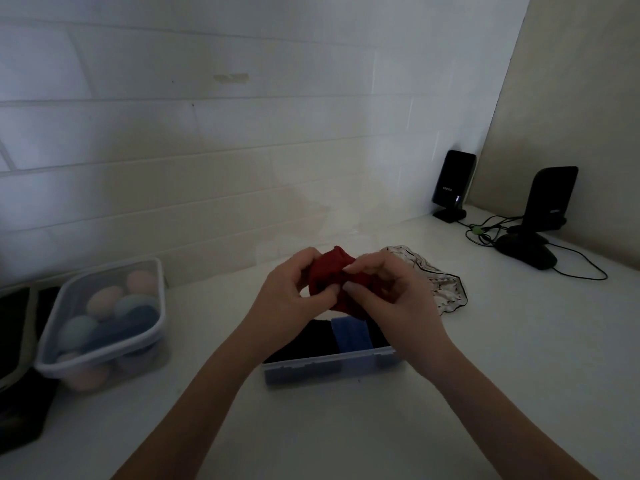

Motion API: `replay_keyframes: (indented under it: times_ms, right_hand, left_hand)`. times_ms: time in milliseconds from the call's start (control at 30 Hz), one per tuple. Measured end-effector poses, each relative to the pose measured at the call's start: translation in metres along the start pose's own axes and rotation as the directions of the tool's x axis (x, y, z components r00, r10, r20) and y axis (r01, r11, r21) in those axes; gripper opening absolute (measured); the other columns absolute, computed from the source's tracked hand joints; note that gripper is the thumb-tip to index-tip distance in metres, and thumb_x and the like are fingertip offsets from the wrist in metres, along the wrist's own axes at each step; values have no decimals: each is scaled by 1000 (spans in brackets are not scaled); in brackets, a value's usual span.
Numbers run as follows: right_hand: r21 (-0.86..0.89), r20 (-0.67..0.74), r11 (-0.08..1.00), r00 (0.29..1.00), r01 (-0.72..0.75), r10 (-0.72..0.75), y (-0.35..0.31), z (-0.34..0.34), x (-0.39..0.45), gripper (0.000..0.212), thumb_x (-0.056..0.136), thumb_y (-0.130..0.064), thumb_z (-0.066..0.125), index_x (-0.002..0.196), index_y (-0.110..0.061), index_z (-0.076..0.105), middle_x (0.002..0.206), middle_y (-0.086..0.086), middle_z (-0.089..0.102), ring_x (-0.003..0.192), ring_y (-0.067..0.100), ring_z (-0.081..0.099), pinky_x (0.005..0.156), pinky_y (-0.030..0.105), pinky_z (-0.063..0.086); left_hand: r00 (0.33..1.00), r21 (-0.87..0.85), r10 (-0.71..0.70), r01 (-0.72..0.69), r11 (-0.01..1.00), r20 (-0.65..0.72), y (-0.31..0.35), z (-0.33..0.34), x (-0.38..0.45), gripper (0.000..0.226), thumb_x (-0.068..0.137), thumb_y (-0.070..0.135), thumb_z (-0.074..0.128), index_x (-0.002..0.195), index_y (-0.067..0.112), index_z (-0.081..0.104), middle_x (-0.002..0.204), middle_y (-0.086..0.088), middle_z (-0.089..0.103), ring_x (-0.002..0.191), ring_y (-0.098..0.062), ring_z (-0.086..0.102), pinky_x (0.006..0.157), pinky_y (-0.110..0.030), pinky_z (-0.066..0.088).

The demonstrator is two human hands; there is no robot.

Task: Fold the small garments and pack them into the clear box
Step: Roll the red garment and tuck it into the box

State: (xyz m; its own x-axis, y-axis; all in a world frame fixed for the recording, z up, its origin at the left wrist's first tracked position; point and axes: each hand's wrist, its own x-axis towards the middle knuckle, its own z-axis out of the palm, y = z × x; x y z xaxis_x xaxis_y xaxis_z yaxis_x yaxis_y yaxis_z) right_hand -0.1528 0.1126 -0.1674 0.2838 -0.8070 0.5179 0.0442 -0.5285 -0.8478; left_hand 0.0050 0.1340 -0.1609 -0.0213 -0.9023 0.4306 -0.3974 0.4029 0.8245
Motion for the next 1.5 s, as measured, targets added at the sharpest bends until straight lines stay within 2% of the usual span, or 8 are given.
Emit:
replay_keyframes:
  times_ms: [167, 300, 633, 767, 867, 967, 1200, 1500]
  right_hand:
    - [245, 88, 938, 969, -246, 231, -1, 2, 0, 21, 78, 6, 66, 80, -15, 68, 79, -2, 72, 83, 16, 66, 84, 41, 54]
    - [237, 50, 946, 975, -222, 217, -1, 6, -3, 21, 75, 7, 66, 81, -14, 68, 80, 1, 71, 83, 18, 66, 85, 53, 53]
    - [394, 129, 868, 953, -303, 274, 2, 4, -1, 21, 75, -6, 65, 92, -18, 66, 67, 1, 62, 66, 12, 59, 61, 21, 48]
    - [253, 96, 943, 976, -215, 197, 0, -2, 1, 23, 79, -2, 67, 94, -19, 64, 71, 5, 68, 69, 17, 64, 64, 29, 55]
    - [206, 116, 959, 978, -195, 174, -2, -1, 0, 29, 82, 4, 64, 98, -20, 63, 75, 6, 70, 71, 18, 66, 66, 34, 56]
    - [221, 123, 950, 973, -218, 195, -4, -1, 0, 28, 83, 7, 61, 99, -16, 62, 74, 3, 71, 69, 16, 66, 65, 33, 57]
    - [292, 66, 922, 967, -255, 247, -10, -5, 1, 16, 86, 0, 57, 93, -12, 64, 68, 7, 69, 65, 14, 65, 63, 23, 54]
    - [126, -53, 974, 979, -187, 194, -3, -3, 3, 20, 87, 3, 57, 89, -15, 67, 69, 0, 74, 66, 10, 70, 63, 23, 58]
  left_hand:
    - [994, -23, -86, 87, 996, 71, 2, -2, -1, 30, 73, -2, 66, 74, 22, 49, 60, 9, 47, 51, 1, 44, 52, -9, 40]
    - [984, 2, -120, 121, 993, 133, 0, -4, 1, 29, 69, -7, 65, 77, 16, 49, 64, 4, 50, 51, 0, 45, 51, -11, 42]
    - [982, -58, -117, 127, 990, 151, -11, -6, 5, 27, 56, 2, 55, 74, 21, 60, 63, 10, 59, 60, -7, 55, 60, -19, 45]
    - [968, -218, -150, 194, 957, 202, -10, -7, 5, 30, 71, -1, 63, 90, 23, 65, 83, 5, 69, 82, -10, 67, 75, -20, 53]
    - [975, -215, -143, 178, 960, 169, -7, -3, 4, 12, 76, 21, 73, 84, 28, 65, 79, 6, 69, 78, -9, 65, 74, -22, 54]
    - [978, -244, -152, 184, 952, 142, -4, -2, 3, 18, 67, 31, 78, 80, 28, 66, 74, 8, 71, 74, -7, 66, 70, -20, 52]
    - [982, -211, -132, 158, 965, 134, -8, -7, 4, 28, 73, -9, 69, 83, 17, 68, 73, 5, 72, 74, -9, 69, 69, -19, 54]
    - [978, -224, -140, 172, 959, 152, -7, -4, 3, 37, 74, -14, 62, 85, 21, 65, 79, 0, 68, 77, -10, 66, 71, -19, 54]
